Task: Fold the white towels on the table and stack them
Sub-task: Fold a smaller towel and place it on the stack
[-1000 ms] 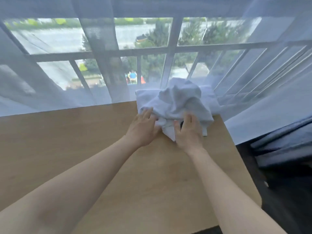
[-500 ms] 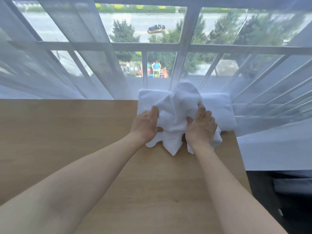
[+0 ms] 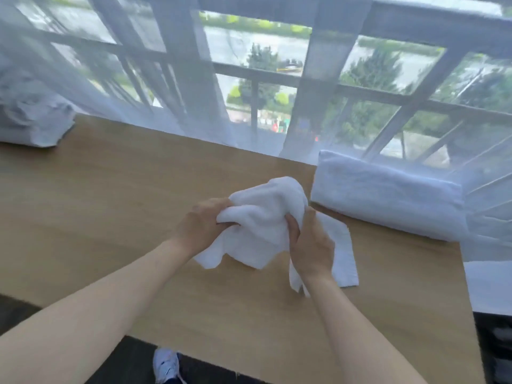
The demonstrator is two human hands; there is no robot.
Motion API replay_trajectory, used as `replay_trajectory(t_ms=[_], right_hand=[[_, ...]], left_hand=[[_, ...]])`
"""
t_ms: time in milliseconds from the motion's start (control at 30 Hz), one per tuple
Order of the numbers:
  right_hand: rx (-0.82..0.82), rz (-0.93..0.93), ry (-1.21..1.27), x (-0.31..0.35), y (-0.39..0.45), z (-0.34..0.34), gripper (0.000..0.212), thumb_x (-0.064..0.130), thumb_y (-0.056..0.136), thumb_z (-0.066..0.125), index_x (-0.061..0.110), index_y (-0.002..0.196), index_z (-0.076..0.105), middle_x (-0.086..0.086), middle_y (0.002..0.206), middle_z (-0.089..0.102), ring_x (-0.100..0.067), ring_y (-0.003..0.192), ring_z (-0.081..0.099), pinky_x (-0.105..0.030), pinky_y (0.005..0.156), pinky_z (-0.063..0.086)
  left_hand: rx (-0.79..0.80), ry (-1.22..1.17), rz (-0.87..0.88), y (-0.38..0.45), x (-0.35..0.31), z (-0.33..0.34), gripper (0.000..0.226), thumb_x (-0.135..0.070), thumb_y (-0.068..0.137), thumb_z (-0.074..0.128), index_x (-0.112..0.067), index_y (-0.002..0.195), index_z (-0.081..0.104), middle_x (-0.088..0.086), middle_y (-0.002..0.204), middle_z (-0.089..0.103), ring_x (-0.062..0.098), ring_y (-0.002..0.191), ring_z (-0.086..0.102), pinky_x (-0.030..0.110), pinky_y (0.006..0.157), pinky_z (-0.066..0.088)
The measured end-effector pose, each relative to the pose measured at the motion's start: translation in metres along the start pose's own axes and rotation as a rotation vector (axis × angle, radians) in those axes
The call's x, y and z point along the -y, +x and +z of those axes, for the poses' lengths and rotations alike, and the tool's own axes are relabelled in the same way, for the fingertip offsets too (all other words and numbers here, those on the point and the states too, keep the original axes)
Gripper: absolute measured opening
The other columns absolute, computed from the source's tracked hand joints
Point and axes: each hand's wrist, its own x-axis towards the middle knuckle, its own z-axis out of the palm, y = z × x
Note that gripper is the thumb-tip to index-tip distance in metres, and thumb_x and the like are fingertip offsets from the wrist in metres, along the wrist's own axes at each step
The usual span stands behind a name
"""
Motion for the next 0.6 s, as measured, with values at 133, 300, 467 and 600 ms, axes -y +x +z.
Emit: replay_trajectory(t_ms=[133, 300, 467, 600], right_hand=[[0.076, -0.038, -0.016, 0.07, -0.03, 0.038, 0.045, 0.07, 0.095, 0.02, 0.028, 0.091, 0.036, 0.01, 0.066, 0.05, -0.022, 0.063, 0.054, -0.036, 0.057, 0.04], [0.125, -0.043, -0.045, 0.156, -0.068, 0.097, 0.041, 0.067, 0.097, 0.025, 0.028, 0.089, 0.035, 0.011, 0.068, 0.051, -0.023, 0.064, 0.054, -0.037, 0.058, 0.038], [0.173, -0.035, -0.043, 0.232, -0.092, 0.148, 0.035, 0.063, 0.099, 0.025, 0.029, 0.092, 0.033, 0.009, 0.077, 0.054, -0.024, 0.072, 0.056, -0.038, 0.063, 0.039], [0.173, -0.077, -0.054, 0.274, -0.087, 0.174, 0.045, 0.058, 0.101, 0.025, 0.019, 0.109, 0.045, 0.003, 0.093, 0.06, -0.027, 0.087, 0.06, -0.04, 0.066, 0.041]], left_hand=[[-0.029, 0.048, -0.036, -0.051, 0.071, -0.051, 0.036, -0.063, 0.069, 0.034, -0.031, 0.072, 0.048, -0.012, 0.072, 0.052, 0.017, 0.072, 0.054, 0.024, 0.057, 0.034], [-0.015, 0.072, -0.12, -0.097, 0.161, -0.108, 0.049, -0.066, 0.07, 0.04, -0.021, 0.082, 0.053, -0.004, 0.084, 0.051, 0.021, 0.084, 0.053, 0.03, 0.065, 0.034], [-0.098, 0.062, -0.147, -0.125, 0.237, -0.16, 0.035, -0.05, 0.088, 0.065, -0.018, 0.102, 0.063, -0.004, 0.102, 0.054, 0.015, 0.104, 0.045, 0.035, 0.073, 0.04], [-0.159, 0.1, -0.107, -0.124, 0.275, -0.192, 0.033, -0.045, 0.086, 0.068, -0.015, 0.1, 0.066, -0.001, 0.104, 0.056, 0.019, 0.104, 0.049, 0.034, 0.07, 0.039]])
